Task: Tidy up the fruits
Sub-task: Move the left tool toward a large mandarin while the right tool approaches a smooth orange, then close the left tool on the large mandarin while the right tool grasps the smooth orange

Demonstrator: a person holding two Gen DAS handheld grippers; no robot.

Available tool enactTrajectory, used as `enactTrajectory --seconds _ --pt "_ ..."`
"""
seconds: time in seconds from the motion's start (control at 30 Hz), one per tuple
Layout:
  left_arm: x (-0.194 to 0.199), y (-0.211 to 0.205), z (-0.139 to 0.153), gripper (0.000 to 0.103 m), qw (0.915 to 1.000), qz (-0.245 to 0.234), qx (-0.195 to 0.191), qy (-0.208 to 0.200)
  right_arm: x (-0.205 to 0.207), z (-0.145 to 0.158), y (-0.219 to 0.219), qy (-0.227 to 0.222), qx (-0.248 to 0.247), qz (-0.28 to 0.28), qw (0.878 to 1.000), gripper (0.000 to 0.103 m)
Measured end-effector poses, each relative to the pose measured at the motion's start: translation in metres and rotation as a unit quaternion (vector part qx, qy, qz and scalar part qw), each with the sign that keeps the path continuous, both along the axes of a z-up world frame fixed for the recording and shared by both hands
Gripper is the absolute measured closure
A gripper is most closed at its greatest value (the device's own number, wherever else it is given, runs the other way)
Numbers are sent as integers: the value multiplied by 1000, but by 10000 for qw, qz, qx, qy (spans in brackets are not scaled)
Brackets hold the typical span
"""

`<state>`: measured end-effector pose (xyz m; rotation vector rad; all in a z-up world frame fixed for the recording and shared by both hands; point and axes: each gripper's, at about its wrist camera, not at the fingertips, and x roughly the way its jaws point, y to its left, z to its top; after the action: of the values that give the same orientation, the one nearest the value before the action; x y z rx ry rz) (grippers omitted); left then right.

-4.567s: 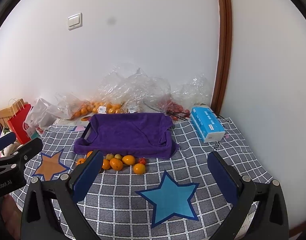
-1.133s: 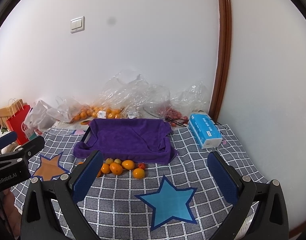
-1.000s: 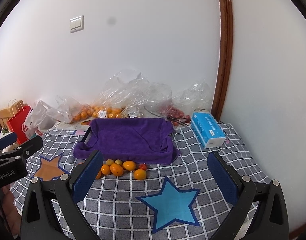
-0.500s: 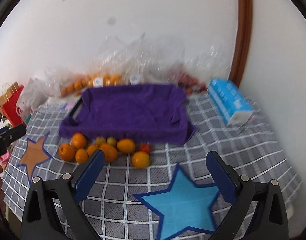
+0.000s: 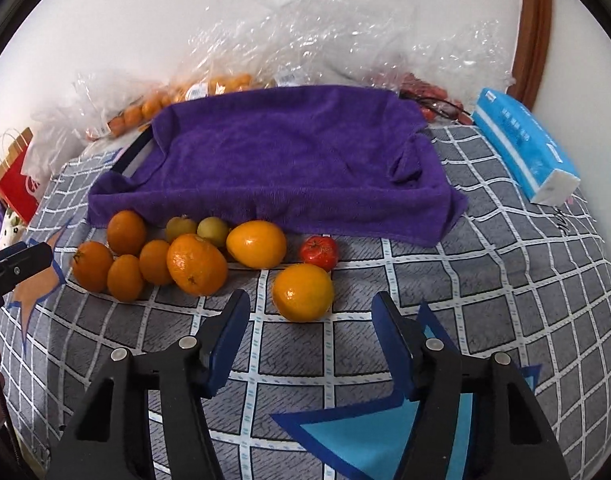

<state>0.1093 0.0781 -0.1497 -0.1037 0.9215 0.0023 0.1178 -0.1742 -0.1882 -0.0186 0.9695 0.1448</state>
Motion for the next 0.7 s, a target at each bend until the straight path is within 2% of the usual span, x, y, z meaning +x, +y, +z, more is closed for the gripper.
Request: enactTrajectory --seconds 0.07,0.13,0.2,0.23,0.33,0.53,0.67,0.7 --pt "4 -6 -5 11 9999 -107 38 61 2 -4 0 43 17 39 10000 49" --pt "7 -11 -12 15 9997 -192 88 136 5 -10 1 67 43 56 10000 52" --pt "9 -12 -18 21 9995 -248 86 202 7 -15 -1 109 91 60 9999 66" --pt "10 -12 -21 21 9994 -261 82 231 9 -18 -2 155 129 58 9998 68" --pt "15 -14 -28 25 9990 -315 47 301 9 -17 -6 149 208 43 9997 68" --pt "24 -19 -34 41 9984 -442 -51 359 8 -10 -9 77 175 17 9998 69" --pt "27 -22 -37 62 9969 -576 -274 456 5 -5 -9 5 128 12 9999 70" --pt "27 -23 -37 62 9969 -583 -269 461 5 -4 -9 2 131 17 9999 70"
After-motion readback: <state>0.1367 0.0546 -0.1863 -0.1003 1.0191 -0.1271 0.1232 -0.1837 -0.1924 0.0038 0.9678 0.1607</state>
